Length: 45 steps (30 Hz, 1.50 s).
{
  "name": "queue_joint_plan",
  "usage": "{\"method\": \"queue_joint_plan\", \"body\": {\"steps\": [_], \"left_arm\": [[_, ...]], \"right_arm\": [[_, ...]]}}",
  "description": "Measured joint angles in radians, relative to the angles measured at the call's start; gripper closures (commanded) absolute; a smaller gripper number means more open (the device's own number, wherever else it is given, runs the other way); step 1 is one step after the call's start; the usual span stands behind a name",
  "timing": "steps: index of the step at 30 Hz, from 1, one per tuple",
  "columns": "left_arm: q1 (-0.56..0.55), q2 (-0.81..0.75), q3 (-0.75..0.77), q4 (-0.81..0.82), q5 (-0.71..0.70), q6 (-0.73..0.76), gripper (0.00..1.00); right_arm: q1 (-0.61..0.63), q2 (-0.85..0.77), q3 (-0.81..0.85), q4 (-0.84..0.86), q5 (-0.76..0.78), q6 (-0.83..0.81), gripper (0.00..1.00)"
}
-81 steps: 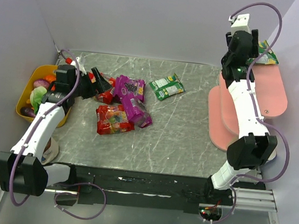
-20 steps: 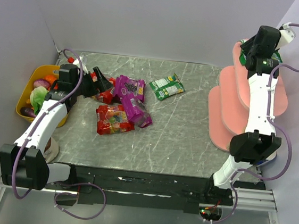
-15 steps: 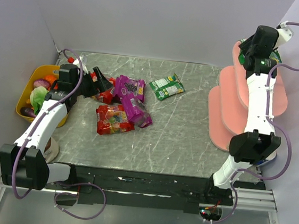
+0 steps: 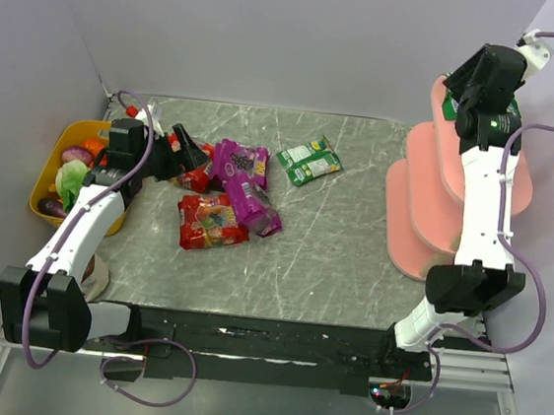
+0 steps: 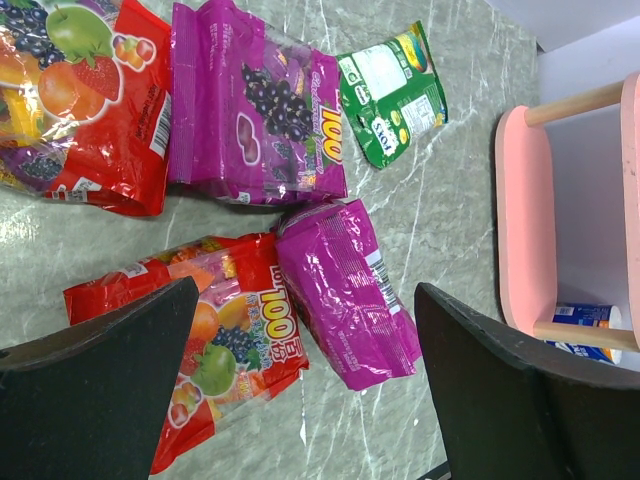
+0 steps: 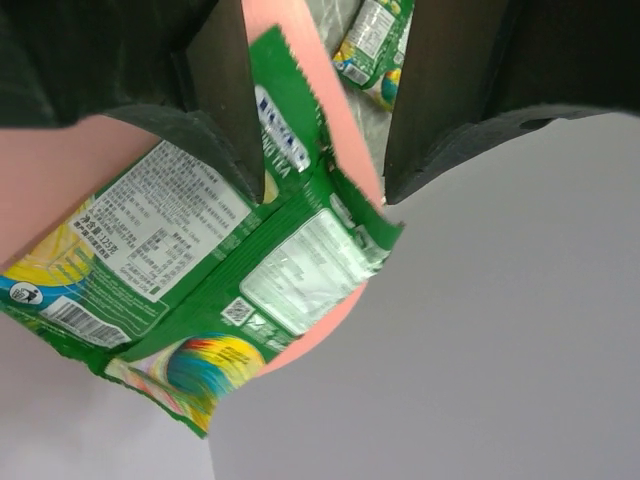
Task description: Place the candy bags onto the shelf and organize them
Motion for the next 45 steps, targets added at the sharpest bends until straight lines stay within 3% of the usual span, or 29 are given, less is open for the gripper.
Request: {"method": "queue_joint_plan", "body": {"steps": [6, 13, 19, 27, 33, 45], "left_arm": [[0.0, 0.0, 0.0, 0.0, 0.0, 0.0, 0.04], [0.0, 0.0, 0.0, 0.003, 0.021, -0.011, 0.04], [0.0, 0.0, 0.003, 0.004, 0.024, -0.011, 0.04], [0.0, 0.0, 0.007, 0.004, 0.023, -0.011, 0.04], [0.0, 0.0, 0.007, 0.003, 0.023, -0.011, 0.04], [0.0, 0.0, 0.007, 0.004, 0.024, -0.011, 0.04]], "right_arm": [[0.119, -0.12, -0.093, 0.061, -0.048, -0.133, 0.0], [0.463, -0.169, -0.123, 0.155, 0.007, -0.451, 0.0], [0.659, -0.022, -0.126, 0.164, 0.167, -0.616, 0.0], [0.702, 0.264, -0.134, -0.008, 0.229, -0.613, 0.0], [0.682, 0.315, -0.183, -0.114, 0.162, -0.544, 0.09], [0.623, 0.457, -0.18, -0.116, 0.0, -0.548, 0.1]]}}
